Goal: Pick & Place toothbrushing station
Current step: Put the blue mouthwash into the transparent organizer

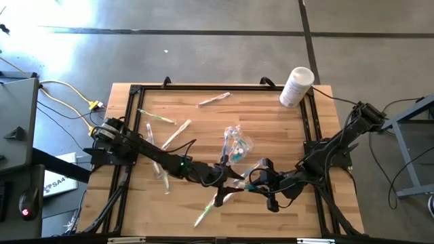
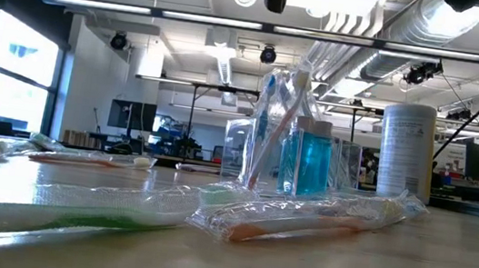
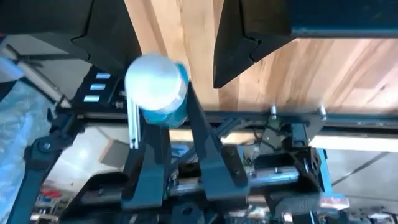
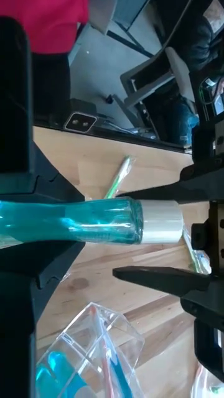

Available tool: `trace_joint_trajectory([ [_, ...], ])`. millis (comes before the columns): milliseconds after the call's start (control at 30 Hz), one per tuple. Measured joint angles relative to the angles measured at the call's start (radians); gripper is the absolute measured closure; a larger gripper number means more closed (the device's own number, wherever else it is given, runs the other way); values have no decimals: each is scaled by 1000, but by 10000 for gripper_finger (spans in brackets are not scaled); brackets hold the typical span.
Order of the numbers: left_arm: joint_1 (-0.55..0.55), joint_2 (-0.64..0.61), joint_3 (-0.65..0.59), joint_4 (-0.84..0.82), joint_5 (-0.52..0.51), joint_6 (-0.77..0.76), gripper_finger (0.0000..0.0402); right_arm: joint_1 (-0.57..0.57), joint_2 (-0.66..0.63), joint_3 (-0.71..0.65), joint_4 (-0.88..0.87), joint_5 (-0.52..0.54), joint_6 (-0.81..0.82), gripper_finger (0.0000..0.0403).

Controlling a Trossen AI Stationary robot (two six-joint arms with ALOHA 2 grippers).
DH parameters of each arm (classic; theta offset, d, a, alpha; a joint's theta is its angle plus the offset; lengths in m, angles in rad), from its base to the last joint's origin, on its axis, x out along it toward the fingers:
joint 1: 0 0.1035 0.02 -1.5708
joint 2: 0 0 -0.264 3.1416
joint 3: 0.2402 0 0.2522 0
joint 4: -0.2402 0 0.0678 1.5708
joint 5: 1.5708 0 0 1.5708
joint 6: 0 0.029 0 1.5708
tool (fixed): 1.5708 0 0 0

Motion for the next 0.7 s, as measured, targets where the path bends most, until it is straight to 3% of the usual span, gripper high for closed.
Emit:
trace_joint_trajectory([
  [700,14,10,-1,80,43,54,220,0,0,2,-26,-8,4,337],
])
